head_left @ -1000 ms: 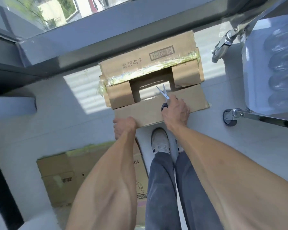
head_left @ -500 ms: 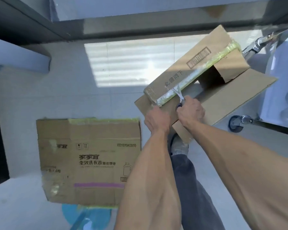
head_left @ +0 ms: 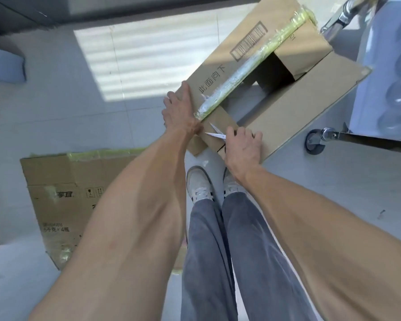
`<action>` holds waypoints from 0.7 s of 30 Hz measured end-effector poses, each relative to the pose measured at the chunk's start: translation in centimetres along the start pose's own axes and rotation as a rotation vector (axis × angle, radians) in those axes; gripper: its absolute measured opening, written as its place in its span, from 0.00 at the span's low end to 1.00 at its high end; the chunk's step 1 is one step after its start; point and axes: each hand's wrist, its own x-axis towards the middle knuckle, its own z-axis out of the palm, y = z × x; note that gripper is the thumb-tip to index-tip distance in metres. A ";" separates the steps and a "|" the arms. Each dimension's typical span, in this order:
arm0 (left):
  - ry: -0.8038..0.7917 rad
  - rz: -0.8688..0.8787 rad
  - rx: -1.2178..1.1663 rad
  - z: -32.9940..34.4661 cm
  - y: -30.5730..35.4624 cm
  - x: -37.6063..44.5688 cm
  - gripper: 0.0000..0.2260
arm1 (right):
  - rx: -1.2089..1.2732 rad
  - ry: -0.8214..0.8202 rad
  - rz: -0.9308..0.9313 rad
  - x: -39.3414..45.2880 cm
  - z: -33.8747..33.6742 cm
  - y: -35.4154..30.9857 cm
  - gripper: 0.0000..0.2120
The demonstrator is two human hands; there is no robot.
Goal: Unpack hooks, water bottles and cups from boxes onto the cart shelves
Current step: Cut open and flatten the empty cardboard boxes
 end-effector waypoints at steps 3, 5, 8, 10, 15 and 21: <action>0.044 0.065 -0.053 -0.2 -0.3 -0.7 0.45 | 0.077 -0.001 0.091 -0.7 0.2 0.9 0.17; 0.043 0.110 -0.105 -0.1 -0.6 -1.3 0.37 | 0.139 0.018 0.089 -1.3 0.3 0.9 0.13; -0.027 0.143 -0.232 0.6 -0.8 -2.9 0.29 | 0.164 0.012 -0.021 -2.1 0.2 0.4 0.11; -0.025 0.133 -0.358 1.3 -0.5 -4.0 0.21 | 0.179 -0.007 -0.037 -2.2 0.1 -0.2 0.11; 0.210 -0.421 -1.040 1.6 -0.5 -4.2 0.15 | 0.431 0.062 0.193 -2.2 -0.1 -0.6 0.11; 0.104 -0.703 -0.938 1.3 -2.6 -3.2 0.25 | 0.660 0.189 0.471 -1.3 -1.2 1.2 0.11</action>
